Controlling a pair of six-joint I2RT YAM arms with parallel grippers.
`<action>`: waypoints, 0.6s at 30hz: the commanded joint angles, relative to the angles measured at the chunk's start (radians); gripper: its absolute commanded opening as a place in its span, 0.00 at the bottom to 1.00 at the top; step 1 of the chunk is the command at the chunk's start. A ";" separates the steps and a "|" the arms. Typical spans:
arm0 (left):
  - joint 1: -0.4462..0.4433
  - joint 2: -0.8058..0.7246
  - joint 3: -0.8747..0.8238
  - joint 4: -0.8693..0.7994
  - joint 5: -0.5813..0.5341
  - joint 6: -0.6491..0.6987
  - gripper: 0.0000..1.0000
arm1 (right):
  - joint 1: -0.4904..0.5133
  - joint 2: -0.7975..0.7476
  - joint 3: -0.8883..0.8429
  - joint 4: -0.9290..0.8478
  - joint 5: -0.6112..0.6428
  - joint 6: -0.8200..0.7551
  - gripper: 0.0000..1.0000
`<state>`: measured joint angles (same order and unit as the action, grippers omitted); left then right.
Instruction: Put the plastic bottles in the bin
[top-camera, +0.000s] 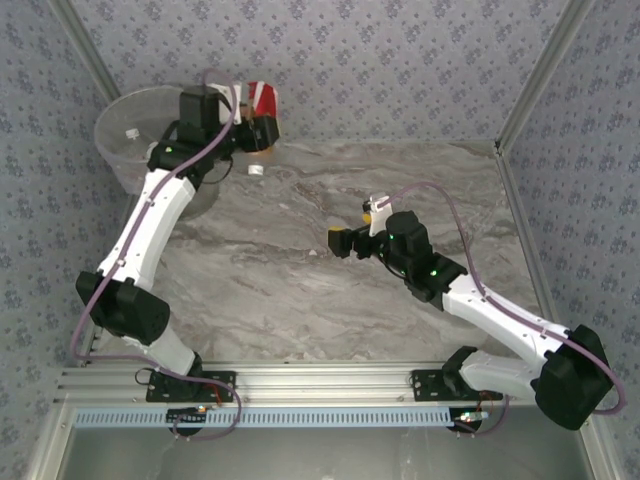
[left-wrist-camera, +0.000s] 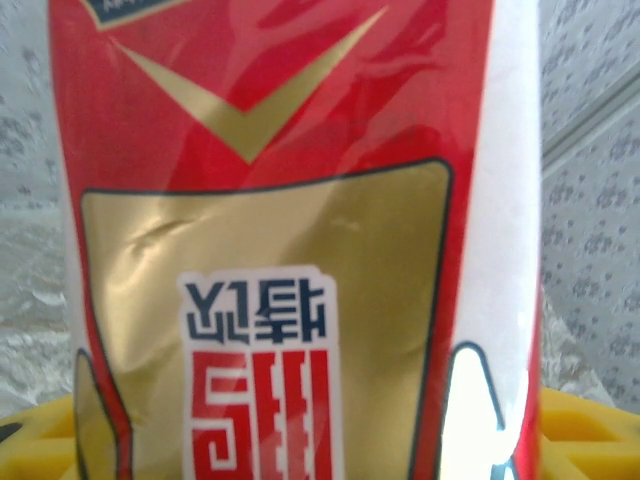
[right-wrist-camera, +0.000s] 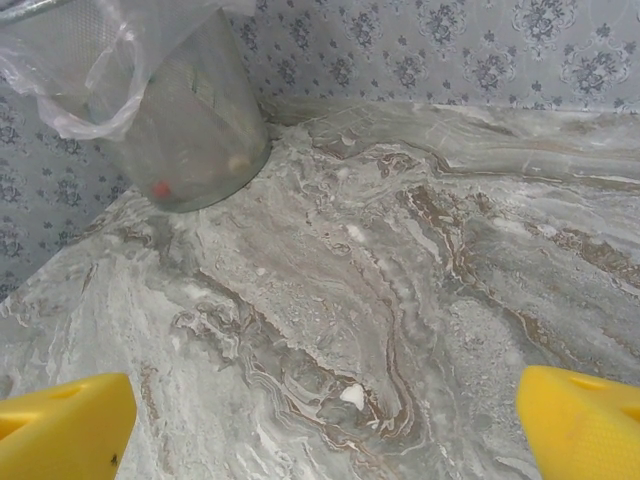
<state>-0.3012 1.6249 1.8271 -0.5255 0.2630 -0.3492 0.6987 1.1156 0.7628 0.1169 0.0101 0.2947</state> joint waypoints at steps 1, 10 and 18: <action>0.032 -0.022 0.077 0.008 0.018 -0.010 0.46 | 0.010 0.001 0.046 0.021 -0.007 -0.027 1.00; 0.149 0.018 0.226 -0.006 -0.077 0.034 0.46 | 0.013 0.003 0.052 0.021 -0.003 -0.035 1.00; 0.310 0.089 0.277 -0.025 -0.244 -0.180 0.46 | 0.019 -0.013 0.048 0.014 0.004 -0.039 1.00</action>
<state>-0.0299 1.6791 2.0872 -0.5385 0.0959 -0.4210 0.7078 1.1156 0.7841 0.1234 0.0105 0.2684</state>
